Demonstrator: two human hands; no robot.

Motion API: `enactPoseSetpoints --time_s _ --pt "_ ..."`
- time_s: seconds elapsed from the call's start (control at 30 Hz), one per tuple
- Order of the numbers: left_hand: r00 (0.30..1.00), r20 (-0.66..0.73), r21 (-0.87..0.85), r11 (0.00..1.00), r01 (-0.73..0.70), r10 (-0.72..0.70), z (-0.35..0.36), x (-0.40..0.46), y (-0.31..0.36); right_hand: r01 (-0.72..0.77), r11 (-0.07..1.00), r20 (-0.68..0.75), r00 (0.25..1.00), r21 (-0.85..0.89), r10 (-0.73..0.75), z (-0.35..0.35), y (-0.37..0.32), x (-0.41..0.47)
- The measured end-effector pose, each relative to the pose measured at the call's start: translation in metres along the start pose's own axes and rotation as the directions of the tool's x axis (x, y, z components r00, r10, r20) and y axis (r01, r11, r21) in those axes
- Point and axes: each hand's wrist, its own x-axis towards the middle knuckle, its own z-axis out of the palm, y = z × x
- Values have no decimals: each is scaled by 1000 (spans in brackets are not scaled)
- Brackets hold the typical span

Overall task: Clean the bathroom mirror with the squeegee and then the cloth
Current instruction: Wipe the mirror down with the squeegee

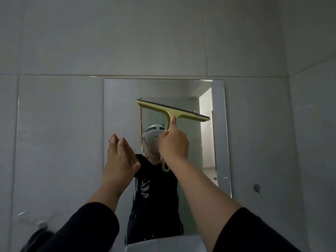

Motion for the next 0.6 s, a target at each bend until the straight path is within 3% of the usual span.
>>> enactPoseSetpoints --time_s 0.17,0.3,0.4,0.6 --pt "998 -67 -65 998 12 -17 -18 1 -11 143 985 95 986 -95 -134 26 -26 -12" --pt "992 -123 9 1000 24 -23 -38 -1 -23 285 935 182 951 -209 -249 36 -34 -19" --pt "996 -90 89 996 18 -10 -49 -7 -29 344 901 250 927 -263 -281 31 -33 -18" --pt "999 -34 50 998 38 -36 -46 -10 -25 437 758 308 896 -485 -319 0 -20 -4"
